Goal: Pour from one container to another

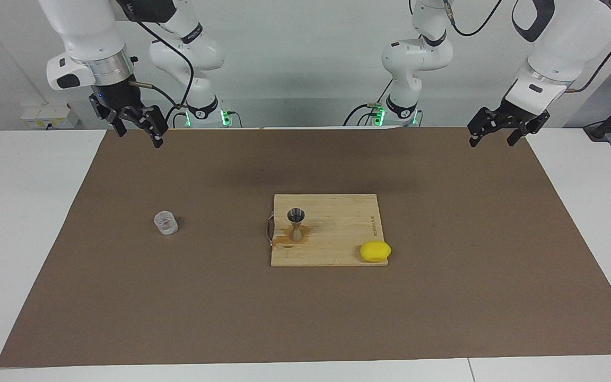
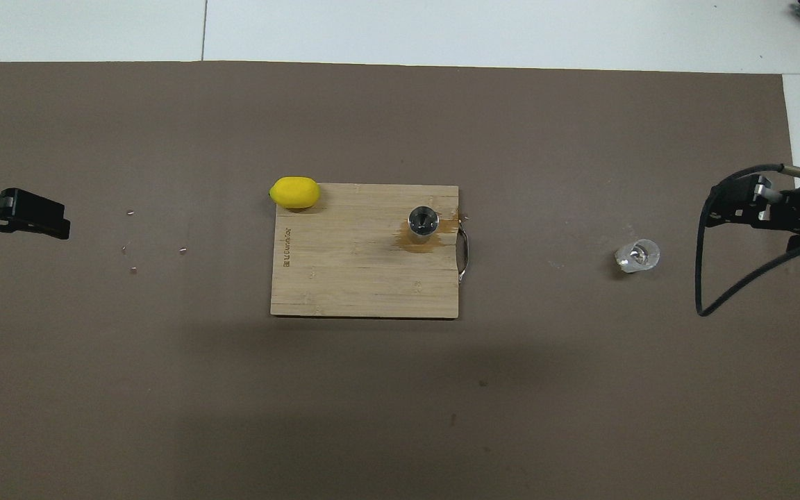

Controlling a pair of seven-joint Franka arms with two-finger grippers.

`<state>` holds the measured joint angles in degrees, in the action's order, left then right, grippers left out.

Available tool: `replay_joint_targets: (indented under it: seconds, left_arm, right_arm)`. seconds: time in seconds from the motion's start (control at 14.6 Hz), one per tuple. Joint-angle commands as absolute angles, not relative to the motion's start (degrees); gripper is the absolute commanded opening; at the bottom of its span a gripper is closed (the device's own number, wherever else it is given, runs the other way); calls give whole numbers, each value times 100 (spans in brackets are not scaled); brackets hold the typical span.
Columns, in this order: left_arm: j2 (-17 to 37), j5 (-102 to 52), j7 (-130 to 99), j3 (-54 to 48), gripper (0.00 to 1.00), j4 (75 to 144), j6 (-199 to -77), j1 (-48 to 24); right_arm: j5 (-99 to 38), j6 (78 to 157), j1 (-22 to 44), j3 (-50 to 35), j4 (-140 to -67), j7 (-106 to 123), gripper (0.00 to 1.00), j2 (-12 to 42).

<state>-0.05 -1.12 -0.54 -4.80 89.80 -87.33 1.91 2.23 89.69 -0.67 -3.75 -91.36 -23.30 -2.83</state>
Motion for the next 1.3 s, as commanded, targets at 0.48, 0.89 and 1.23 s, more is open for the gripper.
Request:
replay_joint_targets:
  seconds: [0.48, 0.89, 1.23]
  left_arm:
    - [-158, -53, -35, -527, 100, 9149, -8745, 255]
    - [-158, -53, -35, -527, 100, 9149, -8763, 255]
    - [-141, -88, -53, -589, 100, 9158, -9113, 141]
  right_arm:
    - [-211, 8719, -238, -369, -9245, -1705, 100, -228]
    - [122, 8798, -211, -369, -9422, -1513, 100, -308]
    - [105, 8807, -211, -387, -9448, -1503, 100, -316]
